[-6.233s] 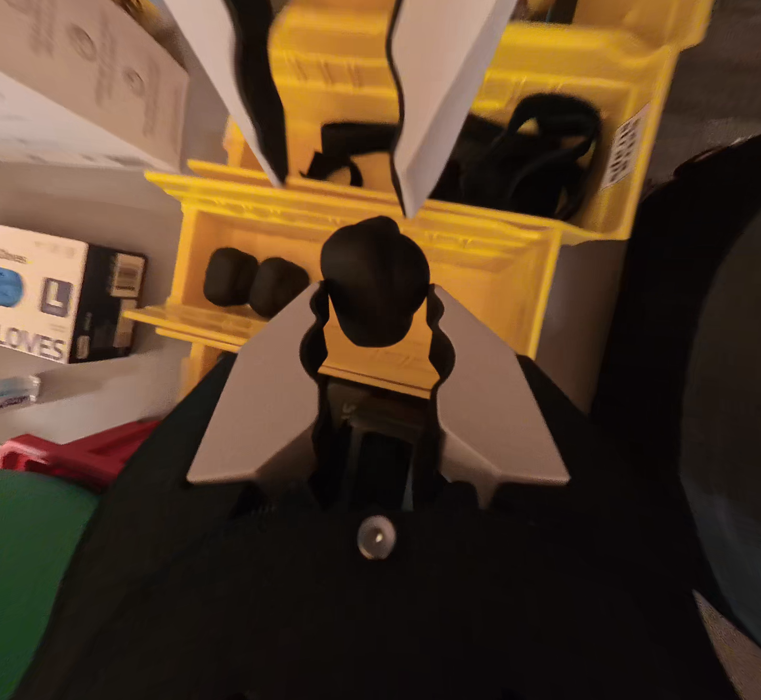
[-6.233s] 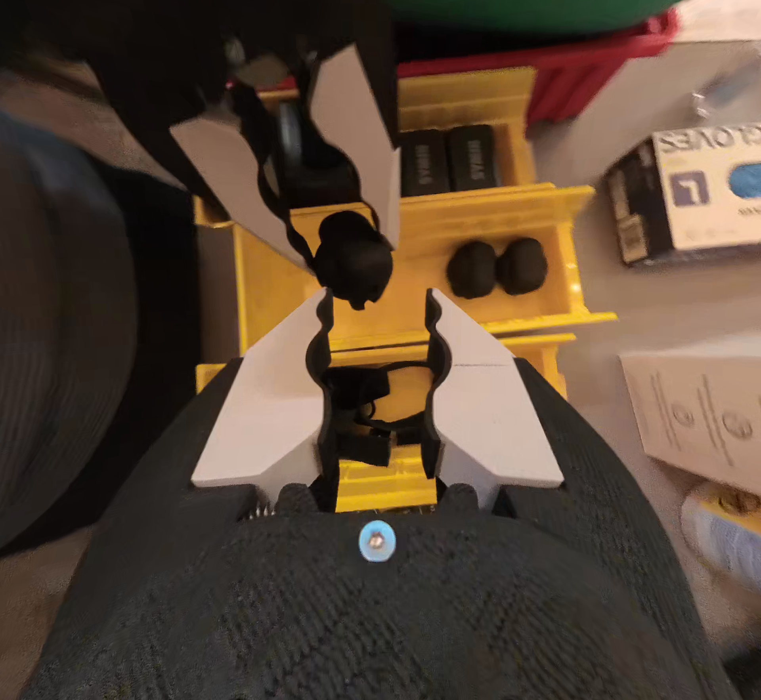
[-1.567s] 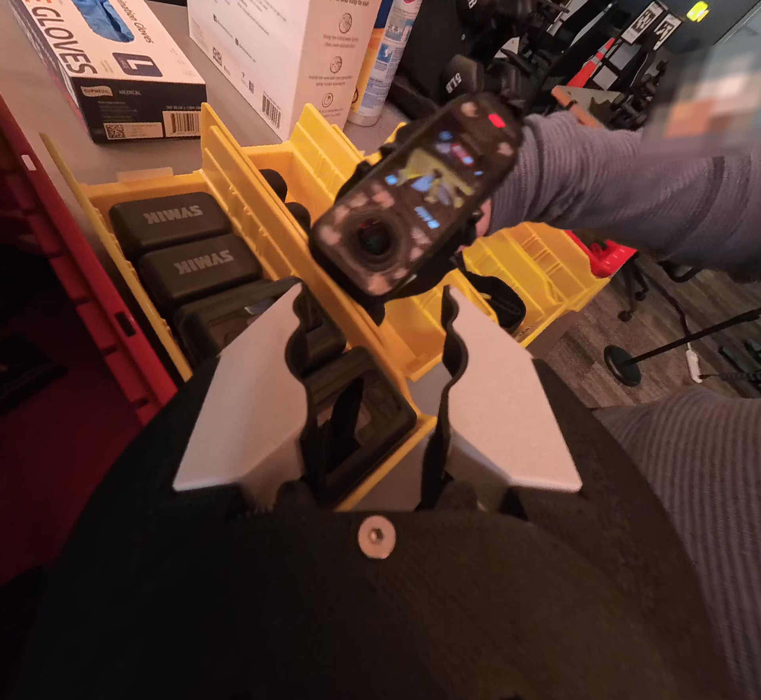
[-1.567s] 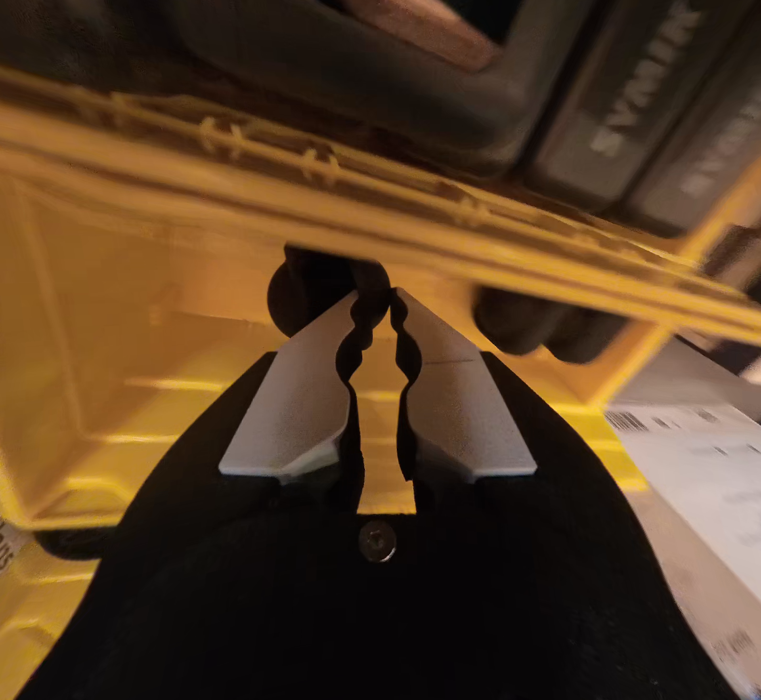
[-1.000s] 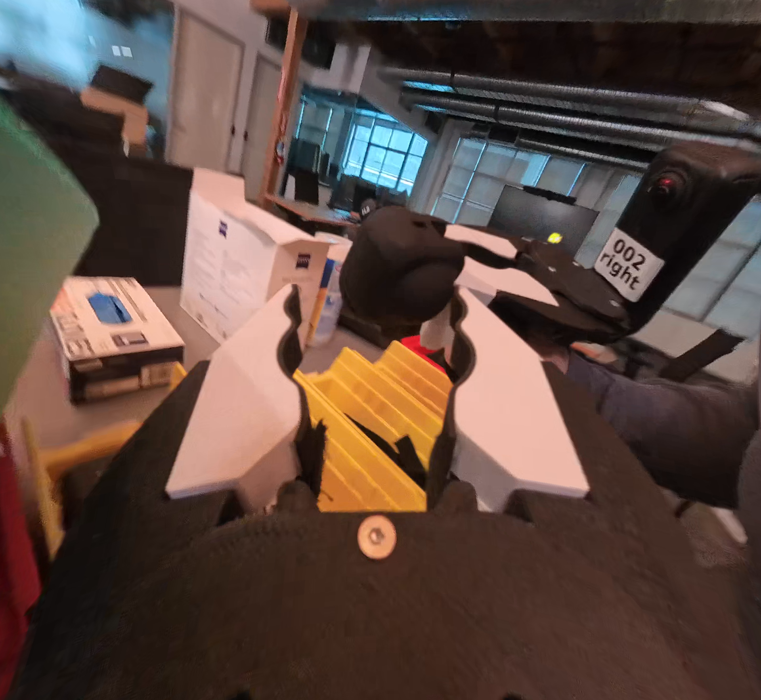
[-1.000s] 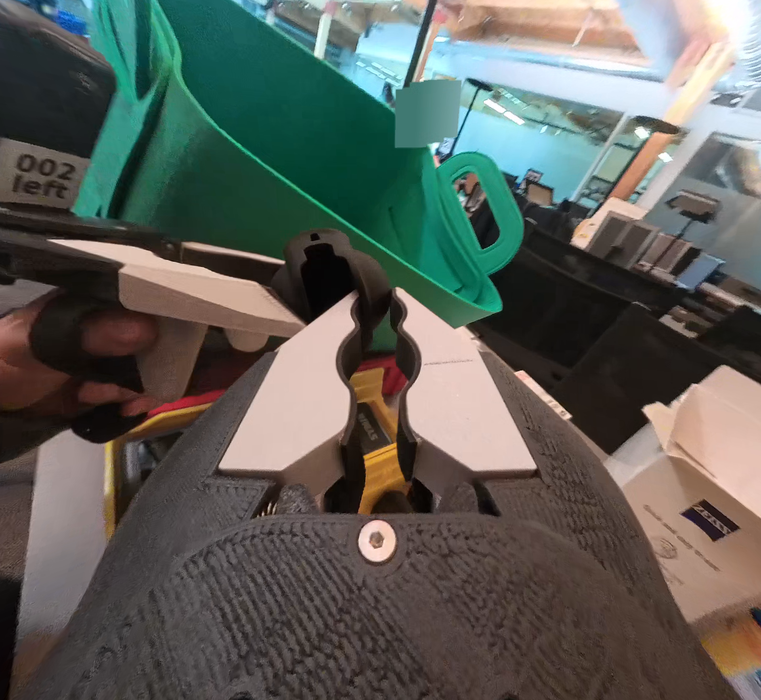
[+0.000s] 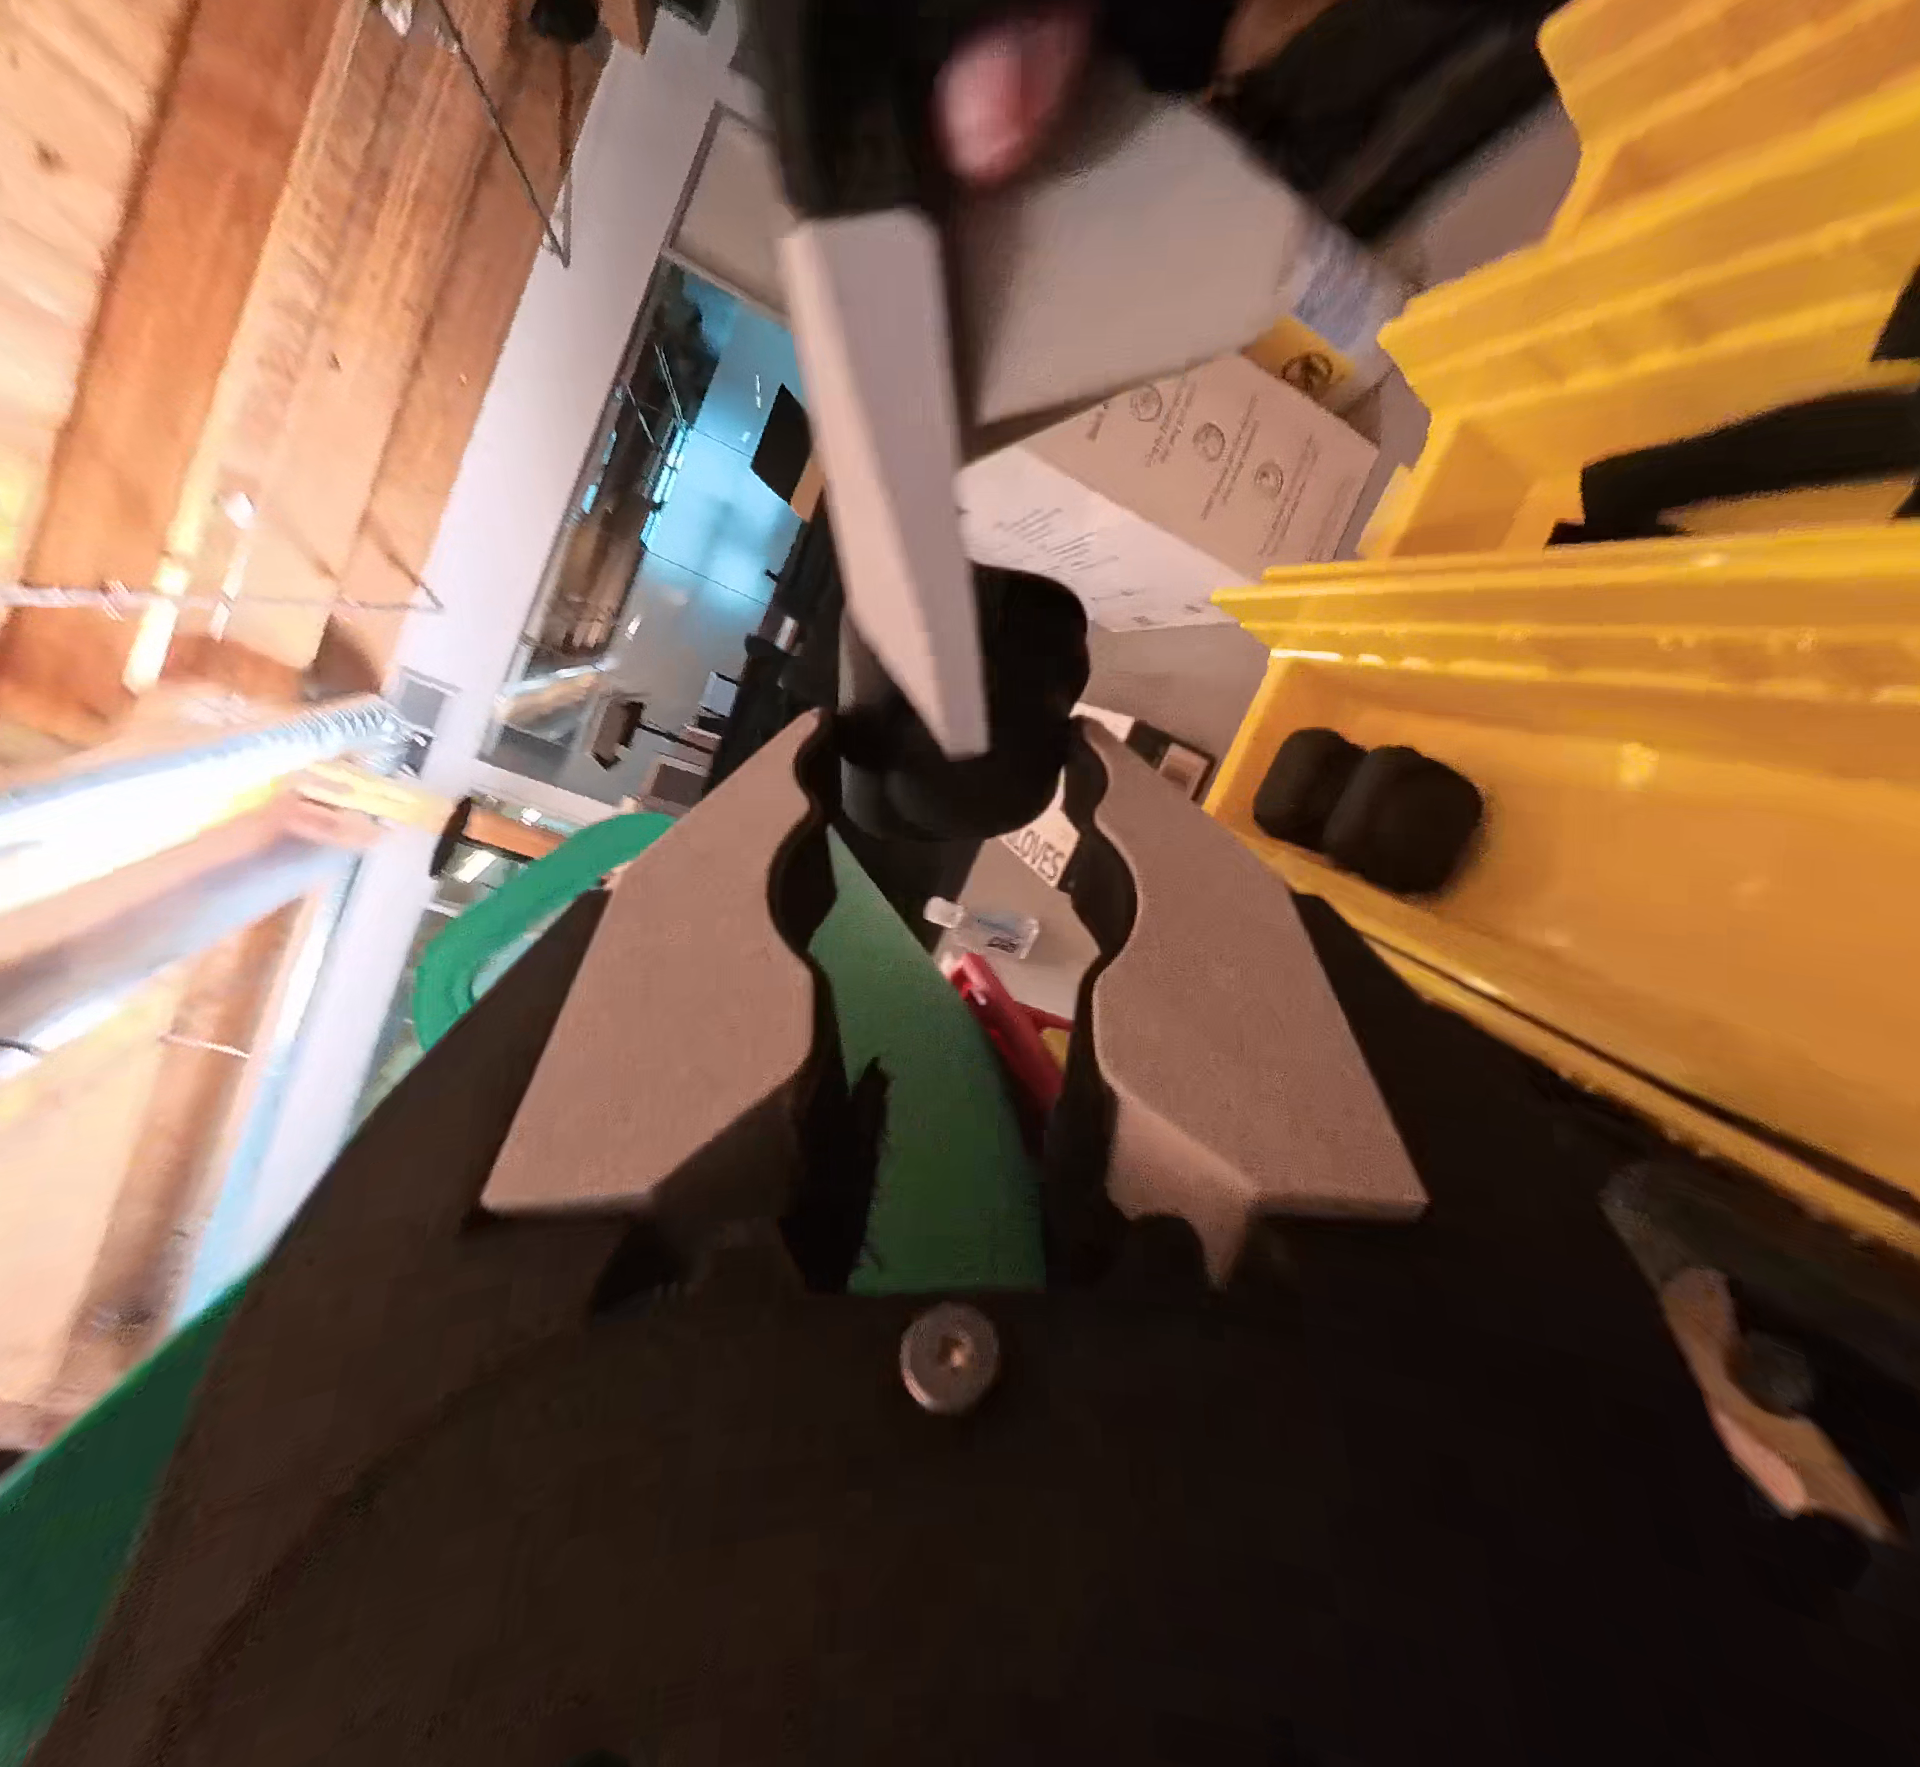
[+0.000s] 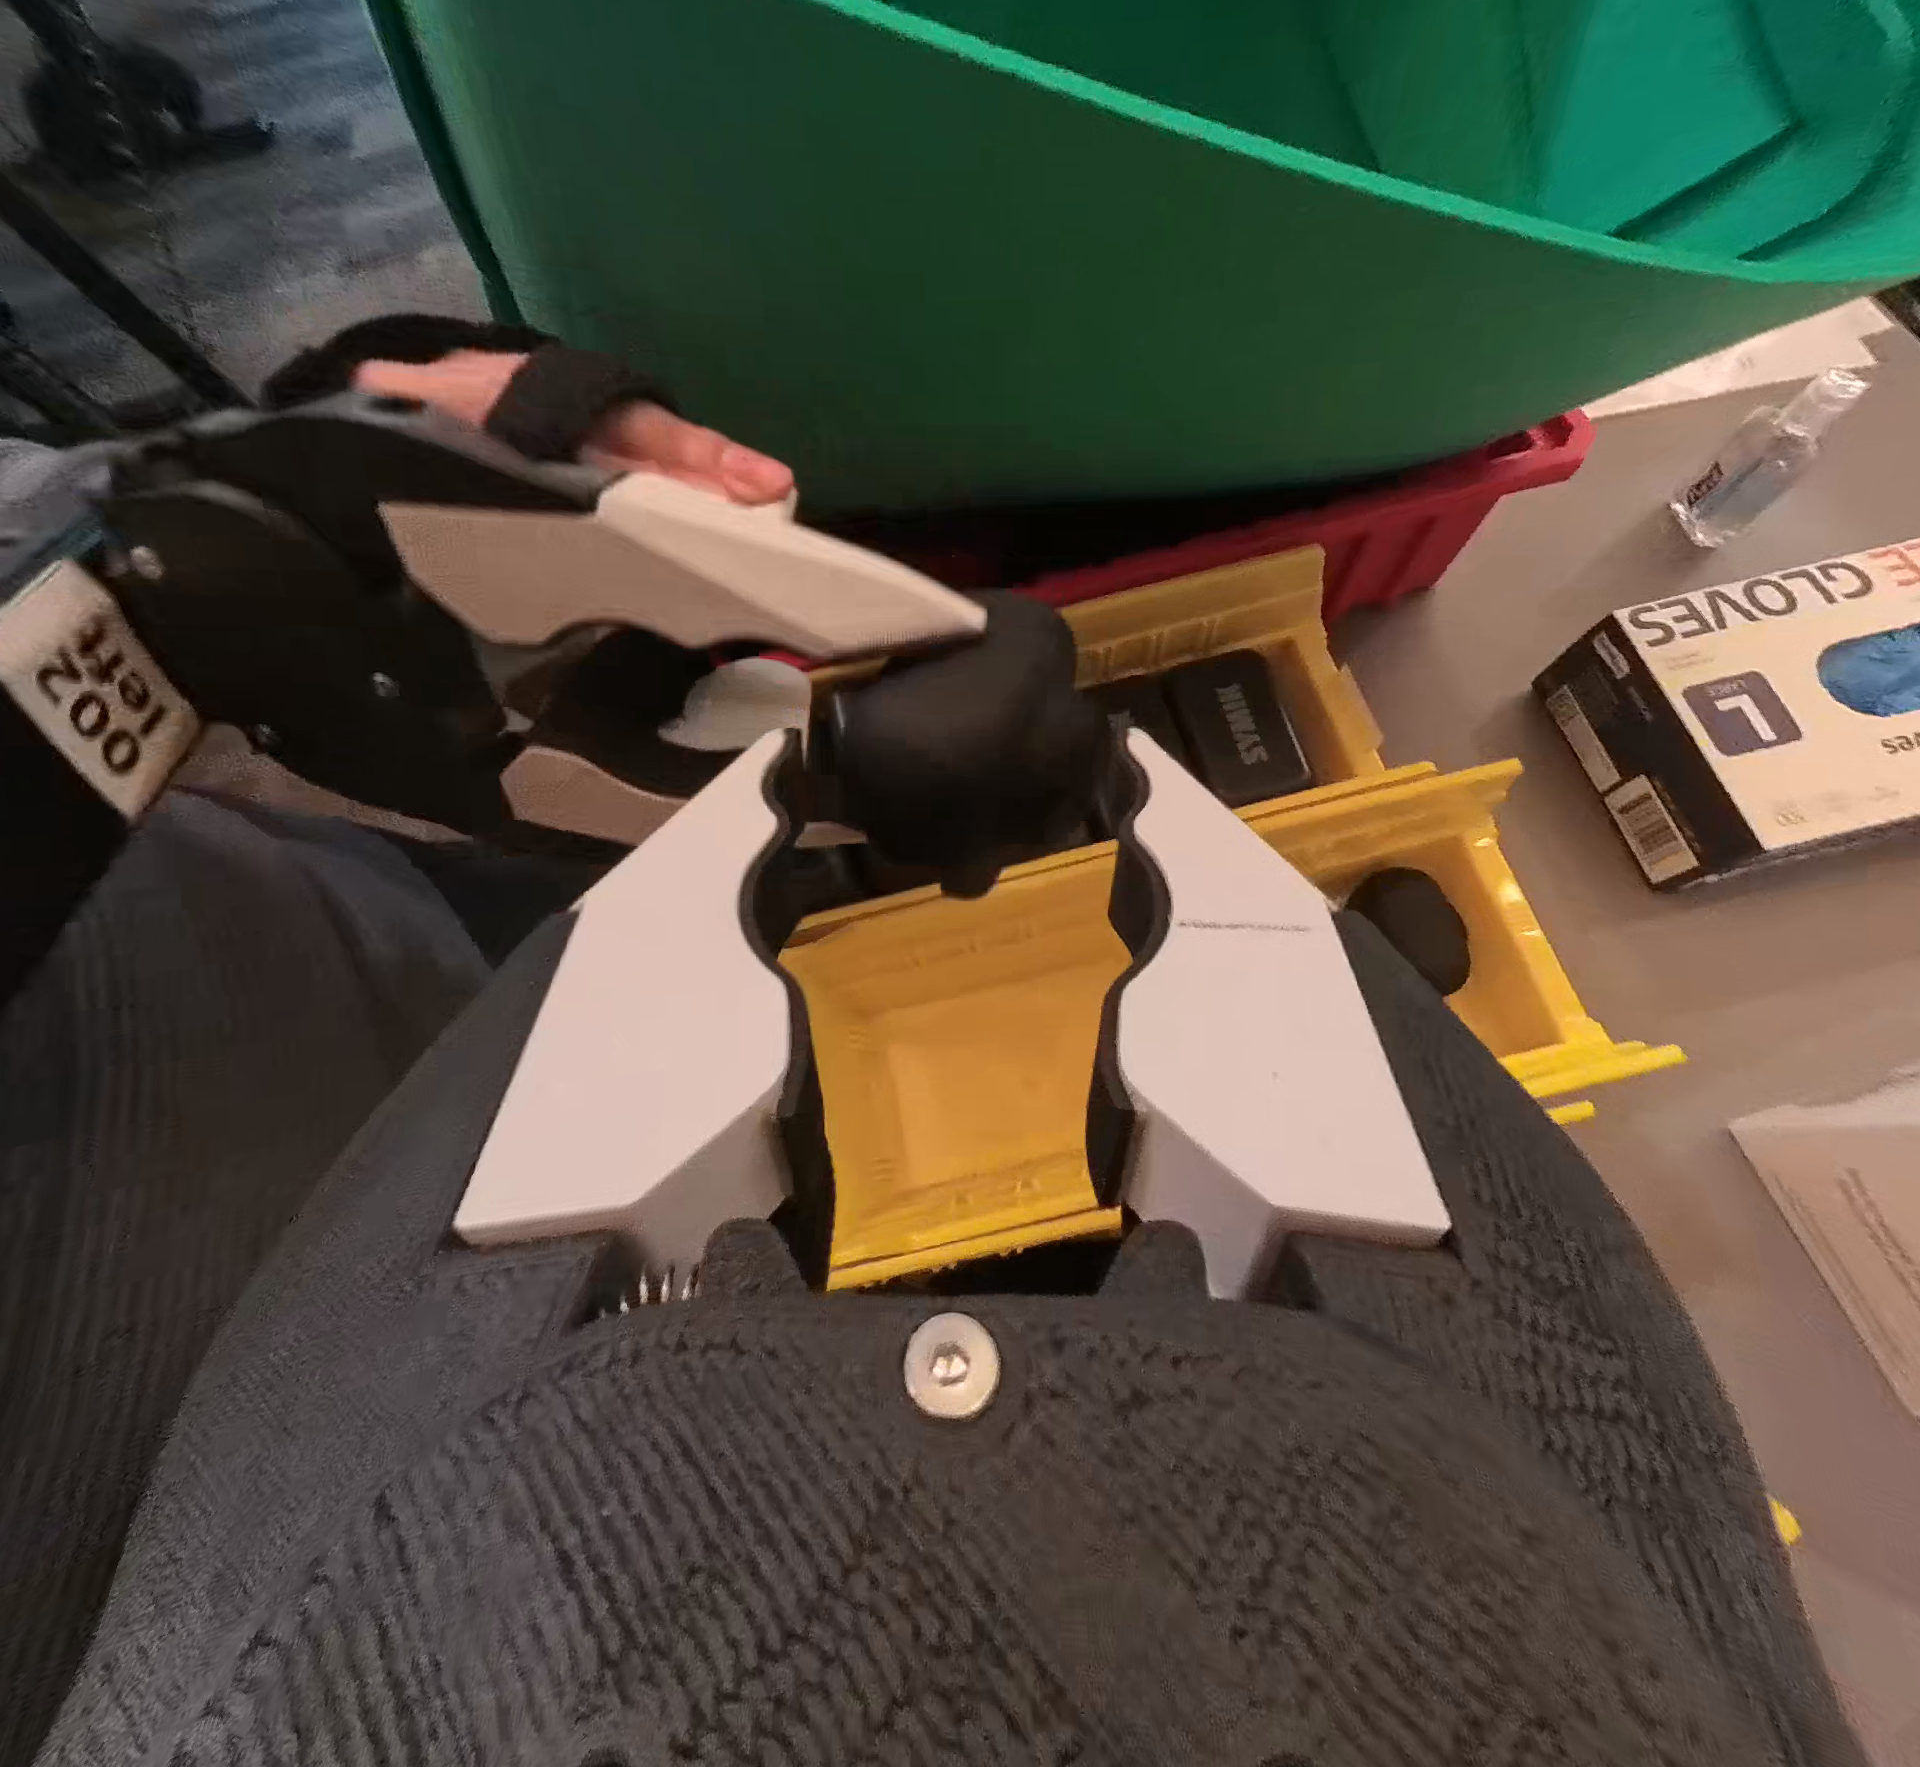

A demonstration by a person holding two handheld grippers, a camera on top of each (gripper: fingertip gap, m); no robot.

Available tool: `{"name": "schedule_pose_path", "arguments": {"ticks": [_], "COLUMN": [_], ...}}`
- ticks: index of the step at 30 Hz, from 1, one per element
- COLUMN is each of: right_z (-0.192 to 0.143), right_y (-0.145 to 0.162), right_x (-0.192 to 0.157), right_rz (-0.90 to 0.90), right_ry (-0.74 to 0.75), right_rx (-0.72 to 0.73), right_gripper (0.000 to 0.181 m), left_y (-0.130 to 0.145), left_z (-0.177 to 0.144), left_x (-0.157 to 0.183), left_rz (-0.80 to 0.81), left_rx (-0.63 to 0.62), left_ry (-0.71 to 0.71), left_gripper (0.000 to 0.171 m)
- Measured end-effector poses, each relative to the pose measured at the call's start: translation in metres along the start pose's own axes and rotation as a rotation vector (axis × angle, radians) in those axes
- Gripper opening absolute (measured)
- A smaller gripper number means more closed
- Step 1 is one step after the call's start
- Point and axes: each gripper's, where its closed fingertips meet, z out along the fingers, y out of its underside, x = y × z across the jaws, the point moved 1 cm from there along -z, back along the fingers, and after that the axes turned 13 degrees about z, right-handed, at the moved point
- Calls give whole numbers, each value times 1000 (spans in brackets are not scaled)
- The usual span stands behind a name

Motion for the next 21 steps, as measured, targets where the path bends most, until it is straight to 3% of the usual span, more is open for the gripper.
{"name": "schedule_pose_path", "arguments": {"ticks": [3, 6, 10, 14, 18, 21], "right_z": [6, 8, 3, -2, -2, -1], "right_y": [7, 14, 13, 6, 1, 6], "right_x": [4, 4, 2, -15, -29, -28], "right_rz": [-22, -46, -15, 57, 58, 57], "right_ry": [37, 38, -41, -215, -284, -270], "right_rx": [-69, -135, -96, 26, 131, 100], "right_gripper": [49, 48, 47, 48, 48, 49], "left_y": [-6, -9, -15, -14, -16, -14], "left_z": [1, 0, -7, -6, -7, -6], "left_x": [9, 16, 11, 10, 4, 9], "left_rz": [132, 137, -130, -442, -587, -534], "left_rx": [1, 11, 100, 122, 150, 124], "left_ry": [3, 20, 32, 109, 83, 80], "left_gripper": [42, 43, 48, 78, 66, 63]}}
